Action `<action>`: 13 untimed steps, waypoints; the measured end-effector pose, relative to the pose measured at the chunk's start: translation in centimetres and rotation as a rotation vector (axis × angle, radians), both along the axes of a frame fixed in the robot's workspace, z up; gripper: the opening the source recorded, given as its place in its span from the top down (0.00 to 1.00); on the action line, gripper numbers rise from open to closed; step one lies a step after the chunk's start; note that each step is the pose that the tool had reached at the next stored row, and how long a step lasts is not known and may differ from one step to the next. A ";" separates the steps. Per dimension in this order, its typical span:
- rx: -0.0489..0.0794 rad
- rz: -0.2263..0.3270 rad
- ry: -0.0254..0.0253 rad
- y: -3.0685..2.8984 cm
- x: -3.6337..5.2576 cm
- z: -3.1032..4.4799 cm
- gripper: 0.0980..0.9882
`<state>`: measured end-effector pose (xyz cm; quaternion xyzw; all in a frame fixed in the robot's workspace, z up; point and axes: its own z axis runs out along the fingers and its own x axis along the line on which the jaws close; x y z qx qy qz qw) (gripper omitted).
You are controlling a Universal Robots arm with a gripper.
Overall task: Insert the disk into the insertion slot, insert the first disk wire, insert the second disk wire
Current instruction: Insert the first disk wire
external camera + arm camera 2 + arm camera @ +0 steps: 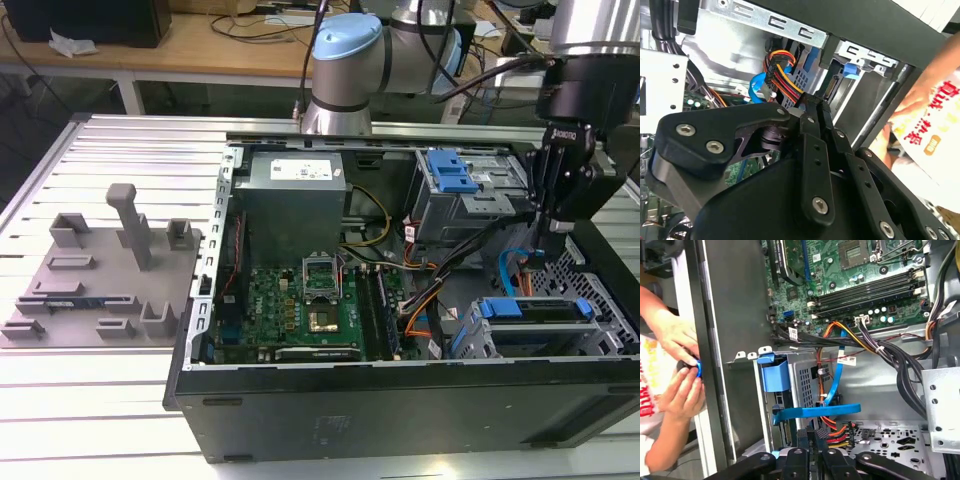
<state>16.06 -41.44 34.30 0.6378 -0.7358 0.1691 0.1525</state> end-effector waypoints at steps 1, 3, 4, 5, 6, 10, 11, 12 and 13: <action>0.018 0.000 0.0000 -0.36 0.00 0.07 0.93; 0.047 0.000 0.0000 -1.07 0.00 0.26 0.93; 0.056 0.000 0.0001 -1.34 0.00 0.32 0.93; 0.065 0.000 0.0000 -1.57 0.00 0.36 0.93; 0.085 0.000 0.0000 -2.03 0.00 0.41 0.93; 0.132 0.001 0.0002 -2.71 0.00 0.57 0.93; 0.137 0.001 0.0003 -2.83 0.00 0.61 0.93; 0.139 0.001 0.0003 -2.95 0.00 0.63 0.93; 0.140 0.002 0.0005 -3.04 0.00 0.65 0.93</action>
